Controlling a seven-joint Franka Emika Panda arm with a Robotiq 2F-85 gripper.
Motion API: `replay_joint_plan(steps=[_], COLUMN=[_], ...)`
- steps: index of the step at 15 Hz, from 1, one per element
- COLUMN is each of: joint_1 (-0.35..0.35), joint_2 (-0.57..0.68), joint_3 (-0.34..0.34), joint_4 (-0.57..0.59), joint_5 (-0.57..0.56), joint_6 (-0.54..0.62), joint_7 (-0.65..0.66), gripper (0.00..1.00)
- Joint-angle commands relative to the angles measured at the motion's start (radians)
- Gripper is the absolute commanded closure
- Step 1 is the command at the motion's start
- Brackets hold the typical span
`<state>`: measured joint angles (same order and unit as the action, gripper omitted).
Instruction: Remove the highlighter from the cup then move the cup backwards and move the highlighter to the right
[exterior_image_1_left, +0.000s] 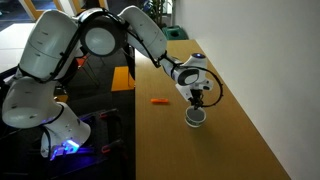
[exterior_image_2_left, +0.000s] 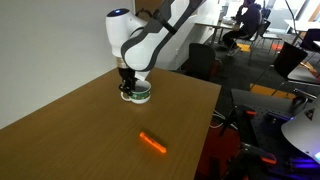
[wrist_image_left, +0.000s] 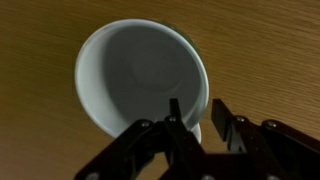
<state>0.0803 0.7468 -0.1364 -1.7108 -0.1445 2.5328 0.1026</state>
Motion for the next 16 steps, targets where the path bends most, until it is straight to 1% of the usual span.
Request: replay_joint_plan(steps=[1,2,4,5,6,7,8,9,10,11,12,13,14,15,16], joint_1=[-0.019,-0.019,-0.019,-0.014,-0.01,-0.009,-0.005,-0.002,0.005,0.007,0.016,0.028,0.042,0.05,0.065], joint_2=[-0.067,-0.077,-0.104,-0.117,-0.137,-0.153,-0.175,-0.197,-0.226,-0.246,-0.276,-0.3,-0.329,-0.355,-0.377], joint_3=[0.017,0.016,0.019,0.015,0.014,0.016,0.016,0.017,0.016,0.019,0.019,0.013,0.011,0.015,0.013], joint_4=[-0.051,-0.06,-0.096,-0.114,-0.14,-0.161,-0.186,-0.213,-0.246,-0.274,-0.309,-0.336,-0.367,-0.394,-0.416], joint_5=[-0.001,0.0,0.001,0.001,0.0,-0.001,0.002,0.005,0.006,0.005,0.001,-0.003,-0.01,-0.012,-0.018], joint_6=[-0.031,-0.031,-0.018,-0.015,-0.013,-0.004,-0.008,-0.006,-0.006,0.006,0.01,0.012,0.015,0.017,0.015], joint_7=[-0.019,-0.015,-0.011,0.0,0.009,0.009,0.02,0.032,0.051,0.06,0.077,0.111,0.141,0.159,0.193], gripper=[0.51,0.52,0.46,0.41,0.34,0.35,0.33,0.26,0.27,0.25,0.2,0.19,0.06,0.06,0.03])
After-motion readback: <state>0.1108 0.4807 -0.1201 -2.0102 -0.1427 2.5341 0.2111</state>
